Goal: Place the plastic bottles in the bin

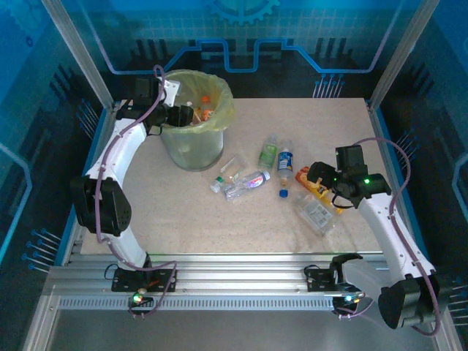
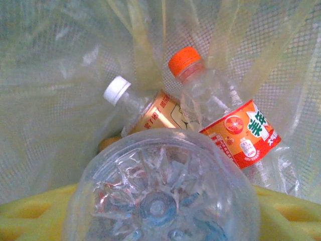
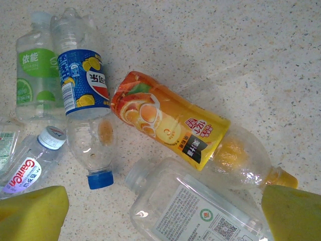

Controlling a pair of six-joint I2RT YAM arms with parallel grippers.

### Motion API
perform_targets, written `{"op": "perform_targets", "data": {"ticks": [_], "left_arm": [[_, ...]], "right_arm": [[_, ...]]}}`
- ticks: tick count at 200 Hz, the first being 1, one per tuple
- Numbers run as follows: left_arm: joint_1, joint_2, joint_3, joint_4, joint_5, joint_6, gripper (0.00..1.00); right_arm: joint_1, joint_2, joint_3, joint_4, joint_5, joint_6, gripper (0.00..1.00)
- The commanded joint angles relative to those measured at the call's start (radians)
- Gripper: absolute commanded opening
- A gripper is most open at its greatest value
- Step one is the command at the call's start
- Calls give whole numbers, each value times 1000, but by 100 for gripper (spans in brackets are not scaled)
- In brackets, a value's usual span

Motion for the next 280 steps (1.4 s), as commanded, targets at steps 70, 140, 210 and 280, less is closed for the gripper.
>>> {"op": "perform_targets", "data": {"ticks": [70,140,210,280], "left_arm": [[-6,-143,-29,79,15,-131,86],[-30,-231,-41,94,14,-210,75],[-299,-340,-108,86,-63,-122,75],[-584,-241,-179,57,-277,-35,76]], "right_arm": [[15,-10,-14,4,-2,15,100],[16,-22,-12,-1,-1,15,100],[16,-21,-11,4,-1,18,100],[14,-23,-5,-14,31,17,100]]}}
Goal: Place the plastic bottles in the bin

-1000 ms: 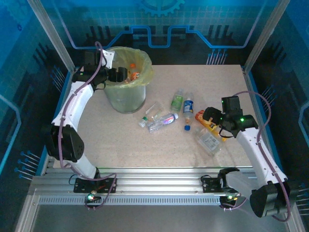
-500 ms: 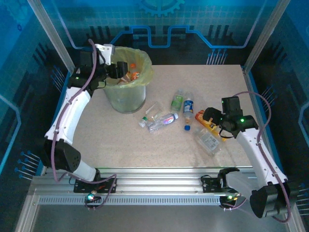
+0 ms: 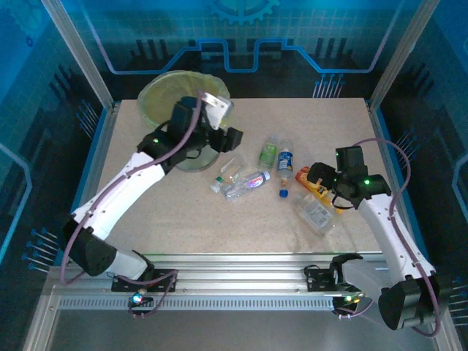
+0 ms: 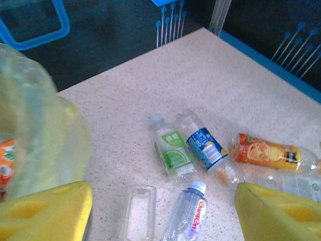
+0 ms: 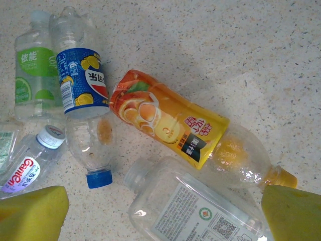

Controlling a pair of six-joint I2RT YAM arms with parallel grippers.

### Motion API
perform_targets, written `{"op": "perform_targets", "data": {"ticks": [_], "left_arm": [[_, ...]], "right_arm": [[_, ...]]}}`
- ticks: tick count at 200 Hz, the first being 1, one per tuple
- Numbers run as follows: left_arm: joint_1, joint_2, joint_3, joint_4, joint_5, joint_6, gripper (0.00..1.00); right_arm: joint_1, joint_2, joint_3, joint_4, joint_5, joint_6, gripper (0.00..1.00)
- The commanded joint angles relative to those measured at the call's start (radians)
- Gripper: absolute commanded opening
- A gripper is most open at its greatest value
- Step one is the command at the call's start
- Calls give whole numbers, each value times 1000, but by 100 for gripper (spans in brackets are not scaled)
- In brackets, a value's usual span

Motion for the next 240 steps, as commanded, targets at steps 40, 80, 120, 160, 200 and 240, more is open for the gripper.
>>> {"op": "perform_targets", "data": {"ticks": [40,80,120,160,200,240], "left_arm": [[-155,165,-50,-30,-134,61,74],[-185,262,-72,2,-125,76,72],[-212,368,-36,-33,-107,104,71],[-224,475,37,-80,-115,128,71],[-224,566,117,-125,-124,140,75],[-224,633,181,-174,-156,142,77]], "right_arm": [[14,-22,10,-36,74,20,100],[14,-41,26,-68,117,17,100],[13,-64,24,-76,135,17,100],[10,-64,32,-80,141,10,100],[9,-66,24,-81,142,12,100],[8,-66,21,-81,141,12,100]]}}
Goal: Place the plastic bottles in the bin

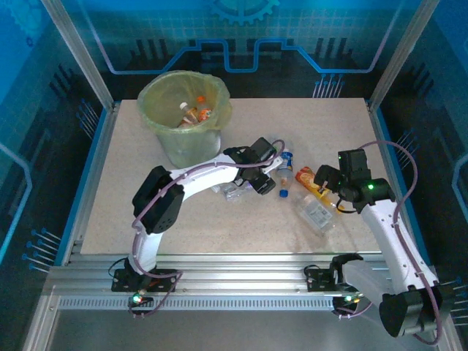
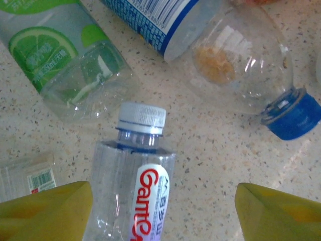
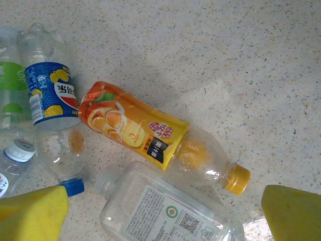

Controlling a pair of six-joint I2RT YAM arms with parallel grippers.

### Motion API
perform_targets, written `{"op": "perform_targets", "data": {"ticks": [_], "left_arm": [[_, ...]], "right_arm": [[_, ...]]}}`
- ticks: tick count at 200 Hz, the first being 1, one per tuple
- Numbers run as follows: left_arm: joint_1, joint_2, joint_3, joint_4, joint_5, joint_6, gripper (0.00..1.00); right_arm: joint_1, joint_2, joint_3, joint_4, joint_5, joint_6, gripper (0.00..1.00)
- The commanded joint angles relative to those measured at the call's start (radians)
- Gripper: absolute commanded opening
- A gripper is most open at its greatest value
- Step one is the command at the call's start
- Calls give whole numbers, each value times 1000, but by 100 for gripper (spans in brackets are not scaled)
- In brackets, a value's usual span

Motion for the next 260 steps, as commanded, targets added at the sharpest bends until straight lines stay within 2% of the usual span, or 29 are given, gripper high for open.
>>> {"op": "perform_targets", "data": {"ticks": [1,52,105,181,209,228,260], "left_arm": [[-3,44,54,-67,-38,19,77],[-3,97,99,-96,-107,10,78],[-3,130,113,-113,-113,13,77],[-2,153,91,-118,-93,2,72],[-2,150,63,-115,-82,-11,68],[-2,142,45,-111,-65,-23,57],[-3,95,15,-87,-23,-49,50]], "right_arm": [[8,-13,19,-20,19,10,100],[6,-14,14,-17,13,10,100],[6,-20,8,-17,14,11,100],[6,-24,-5,-13,18,10,100],[6,-23,-8,-12,18,12,100],[6,-23,-11,-10,17,12,100],[5,-23,-11,-9,15,18,100]]}}
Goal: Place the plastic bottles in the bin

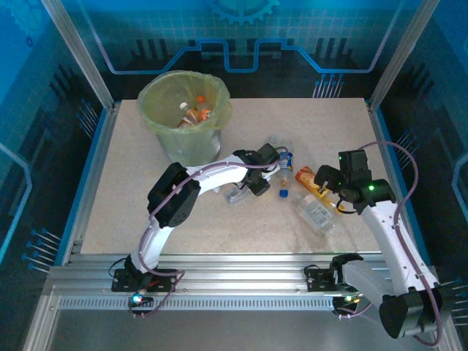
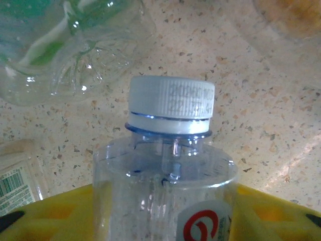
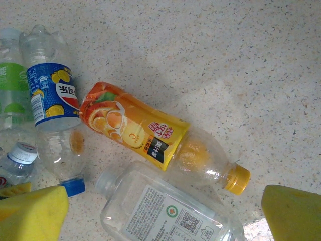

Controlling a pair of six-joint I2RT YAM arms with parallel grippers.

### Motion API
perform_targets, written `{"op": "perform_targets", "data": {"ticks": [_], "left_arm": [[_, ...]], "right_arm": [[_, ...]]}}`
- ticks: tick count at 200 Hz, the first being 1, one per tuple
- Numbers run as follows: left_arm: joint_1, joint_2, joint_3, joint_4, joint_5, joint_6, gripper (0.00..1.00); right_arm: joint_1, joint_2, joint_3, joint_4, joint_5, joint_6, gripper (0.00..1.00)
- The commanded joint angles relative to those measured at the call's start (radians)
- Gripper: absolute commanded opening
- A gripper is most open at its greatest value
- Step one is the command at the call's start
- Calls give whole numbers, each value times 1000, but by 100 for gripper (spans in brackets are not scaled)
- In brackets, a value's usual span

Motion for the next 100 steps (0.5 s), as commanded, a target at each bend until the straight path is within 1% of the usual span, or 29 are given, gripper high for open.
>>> {"op": "perform_targets", "data": {"ticks": [1,60,88,100], "left_arm": [[-3,-42,-45,-11,60,-29,50],[-3,-177,-55,-4,89,-50,47],[-4,-287,-59,22,144,-73,46],[-2,-344,-67,54,157,-83,44]], "right_arm": [[6,-14,-8,-9,15,17,100],[6,-18,-21,0,12,19,100],[6,-19,-19,0,13,17,100],[5,-21,-19,3,13,16,100]]}}
